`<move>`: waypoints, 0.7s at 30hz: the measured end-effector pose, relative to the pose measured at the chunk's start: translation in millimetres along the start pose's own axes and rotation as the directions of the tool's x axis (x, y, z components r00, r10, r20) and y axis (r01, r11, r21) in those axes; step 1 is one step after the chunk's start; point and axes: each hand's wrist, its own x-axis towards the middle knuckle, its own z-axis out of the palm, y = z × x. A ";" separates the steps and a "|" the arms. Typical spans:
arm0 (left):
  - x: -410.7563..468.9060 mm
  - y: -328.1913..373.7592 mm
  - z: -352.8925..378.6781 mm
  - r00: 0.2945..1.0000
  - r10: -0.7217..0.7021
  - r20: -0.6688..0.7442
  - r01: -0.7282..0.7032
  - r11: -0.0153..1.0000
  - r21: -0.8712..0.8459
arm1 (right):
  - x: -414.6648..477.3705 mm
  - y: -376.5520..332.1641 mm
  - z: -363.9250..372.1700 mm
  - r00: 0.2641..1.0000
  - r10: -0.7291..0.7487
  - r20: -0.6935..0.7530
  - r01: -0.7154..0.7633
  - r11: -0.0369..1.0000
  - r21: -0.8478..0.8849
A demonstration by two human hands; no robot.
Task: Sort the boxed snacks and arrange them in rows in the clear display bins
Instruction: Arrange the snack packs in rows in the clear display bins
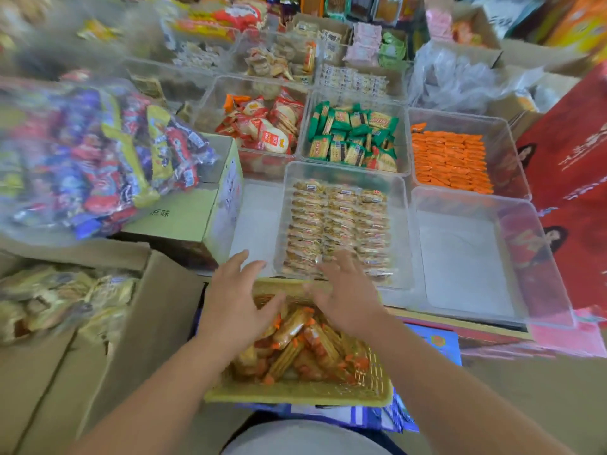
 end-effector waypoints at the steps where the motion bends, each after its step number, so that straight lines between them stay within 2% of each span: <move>1: -13.7 -10.4 -8.2 1.000 -0.012 -0.027 0.012 1.000 -0.008 | -6.2 -11.1 3.8 0.999 -0.049 0.003 0.049 0.999 -0.019; 5: -66.5 -50.2 -37.9 0.977 -0.113 -0.181 0.113 0.994 -0.015 | -18.5 -55.1 18.6 0.971 -0.237 0.014 0.237 0.971 -0.030; 9: -118.6 -84.1 -60.2 0.898 -0.264 -0.351 0.273 0.962 -0.024 | -21.5 -106.9 37.6 0.905 -0.417 0.087 0.419 0.908 -0.005; 12: -149.6 -113.4 -73.8 0.859 -0.298 -0.416 0.321 0.947 -0.017 | -29.9 -147.4 54.5 0.852 -0.512 0.112 0.515 0.857 0.003; 15: -171.6 -146.3 -86.1 0.830 -0.421 -0.366 0.430 0.901 -0.059 | -38.3 -183.5 70.6 0.789 -0.600 0.131 0.606 0.795 -0.004; 18: -178.5 -187.7 -98.7 0.796 -0.539 -0.275 0.533 0.840 -0.103 | -35.5 -218.1 88.3 0.742 -0.647 0.177 0.667 0.738 -0.101; 21: -169.9 -226.4 -116.9 0.802 -0.561 -0.207 0.550 0.828 -0.111 | -27.1 -249.2 105.2 0.759 -0.617 0.208 0.649 0.743 -0.163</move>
